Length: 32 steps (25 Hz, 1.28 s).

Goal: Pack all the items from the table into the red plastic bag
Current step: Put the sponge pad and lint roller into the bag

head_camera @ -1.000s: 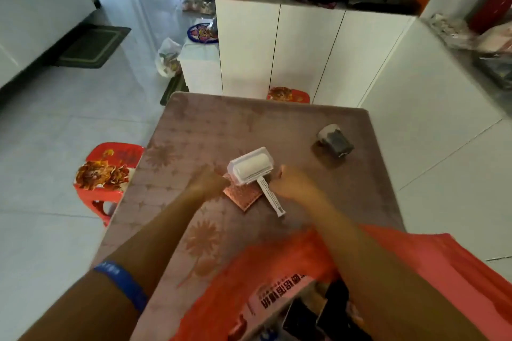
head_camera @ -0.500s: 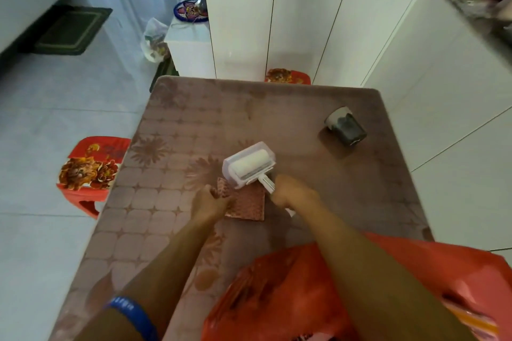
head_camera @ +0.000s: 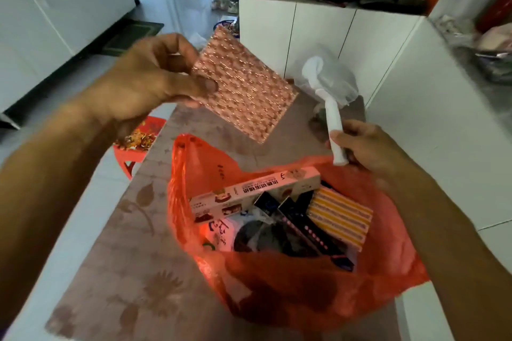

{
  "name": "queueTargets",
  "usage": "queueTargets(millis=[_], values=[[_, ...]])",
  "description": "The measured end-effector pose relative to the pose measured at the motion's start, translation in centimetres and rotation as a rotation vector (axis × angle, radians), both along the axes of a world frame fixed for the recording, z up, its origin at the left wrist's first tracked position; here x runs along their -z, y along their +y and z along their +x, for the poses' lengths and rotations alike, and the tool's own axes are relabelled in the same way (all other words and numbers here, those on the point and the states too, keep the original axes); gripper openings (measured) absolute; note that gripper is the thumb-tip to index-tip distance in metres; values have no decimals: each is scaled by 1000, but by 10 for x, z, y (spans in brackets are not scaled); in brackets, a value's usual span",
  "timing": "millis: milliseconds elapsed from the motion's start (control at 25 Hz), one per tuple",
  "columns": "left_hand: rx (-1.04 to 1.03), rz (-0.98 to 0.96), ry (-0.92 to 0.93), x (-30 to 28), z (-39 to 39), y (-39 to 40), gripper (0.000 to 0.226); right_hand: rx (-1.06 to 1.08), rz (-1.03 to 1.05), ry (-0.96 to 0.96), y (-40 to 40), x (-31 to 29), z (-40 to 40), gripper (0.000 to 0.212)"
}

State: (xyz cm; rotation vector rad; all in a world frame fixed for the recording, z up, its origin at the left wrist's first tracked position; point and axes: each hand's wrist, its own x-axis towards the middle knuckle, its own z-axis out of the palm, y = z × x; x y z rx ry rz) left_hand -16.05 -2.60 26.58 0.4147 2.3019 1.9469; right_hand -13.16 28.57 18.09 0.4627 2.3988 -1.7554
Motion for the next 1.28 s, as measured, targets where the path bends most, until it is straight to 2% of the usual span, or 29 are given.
queueTargets(millis=[80,160,240,280,400,480,640,760,840,920,1000,1080,1120,1200,1280], values=[[74,-155,-65,16,45,42,27,-4,-13,40,8,-9,33,24],[123,-423,-98,65,78,83,22,-46,13,55,16,-16,61,26],[99,-751,-29,113,98,105,26,-117,91,58,20,-17,83,28],[-6,-856,84,126,106,105,30,-179,143,62,21,-15,93,30],[-340,-826,615,129,128,79,29,-416,399,46,28,10,109,41],[-379,-866,754,123,136,58,28,-547,578,-12,31,33,110,45],[-200,-923,515,126,125,50,35,-733,914,-200,18,63,96,45],[-51,-916,457,139,133,72,35,-621,1043,-148,15,85,92,36],[12,-882,457,136,124,85,37,-499,988,-119,14,86,86,30],[-28,-814,429,124,95,101,40,-383,815,58,9,68,69,25],[-80,-680,312,110,58,120,44,-213,510,216,-3,42,41,19],[-58,-606,171,105,23,142,53,-24,138,211,-12,30,3,22],[-37,-613,102,111,0,154,59,87,18,182,-11,35,-25,23],[-16,-571,-103,139,-52,171,67,305,-17,130,-4,57,-85,27],[18,-609,-279,182,-115,183,63,462,46,77,10,87,-150,33]])
